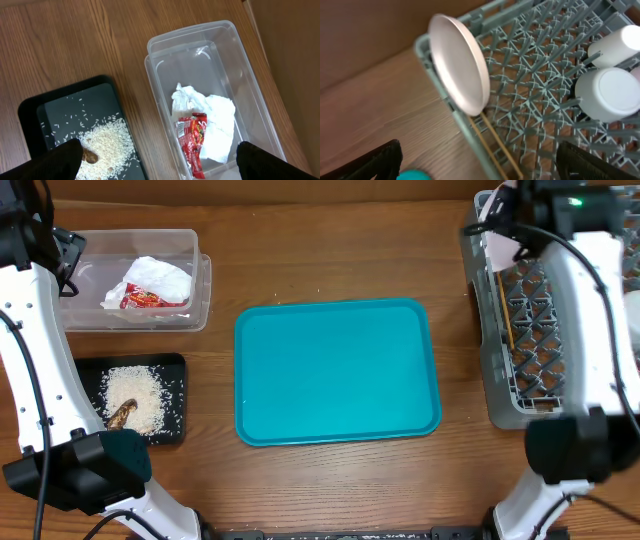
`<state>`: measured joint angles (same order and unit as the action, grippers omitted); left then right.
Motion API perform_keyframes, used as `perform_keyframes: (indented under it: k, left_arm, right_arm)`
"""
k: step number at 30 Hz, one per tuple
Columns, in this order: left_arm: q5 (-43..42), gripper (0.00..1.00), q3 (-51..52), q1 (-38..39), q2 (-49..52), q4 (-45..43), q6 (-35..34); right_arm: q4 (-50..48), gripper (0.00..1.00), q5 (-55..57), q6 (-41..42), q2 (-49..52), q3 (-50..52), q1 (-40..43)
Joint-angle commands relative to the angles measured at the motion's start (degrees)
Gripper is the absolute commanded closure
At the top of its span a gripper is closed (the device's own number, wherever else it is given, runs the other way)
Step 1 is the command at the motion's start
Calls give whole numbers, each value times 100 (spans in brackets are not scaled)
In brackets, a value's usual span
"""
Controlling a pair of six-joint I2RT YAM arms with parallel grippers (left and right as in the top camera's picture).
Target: Sort waste into correct bins and load items into the dishwasher
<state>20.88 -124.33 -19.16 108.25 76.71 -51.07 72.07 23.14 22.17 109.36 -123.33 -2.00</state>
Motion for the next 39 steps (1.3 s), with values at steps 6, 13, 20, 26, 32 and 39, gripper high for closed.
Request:
perform_keyframes:
  k: [6,13,20,26,32,39]
  left_arm:
    - [109,0,-22,22,22,-7,4]
    - [107,0,-22,22,22,-7,4]
    - [109,0,-22,22,22,-7,4]
    - [109,0,-22,22,22,-7,4]
    - [107,0,-22,22,22,-9,4]
    - [107,0,-22,22,22,-9,4]
  right_arm:
    - [1209,0,-1191,55,-964,-50,31]
    - [2492,0,-2048,46,-1757,162,-339]
    - [2492,0,-1679,590,-3285,1561,-1473]
    - [2496,0,-2006,1110,-4524,3145,-2153]
    - [2496,0,-2498,1108,-4894,3825,-2177]
    - [2496,0,-2564,890,-4826,3825,-2177]
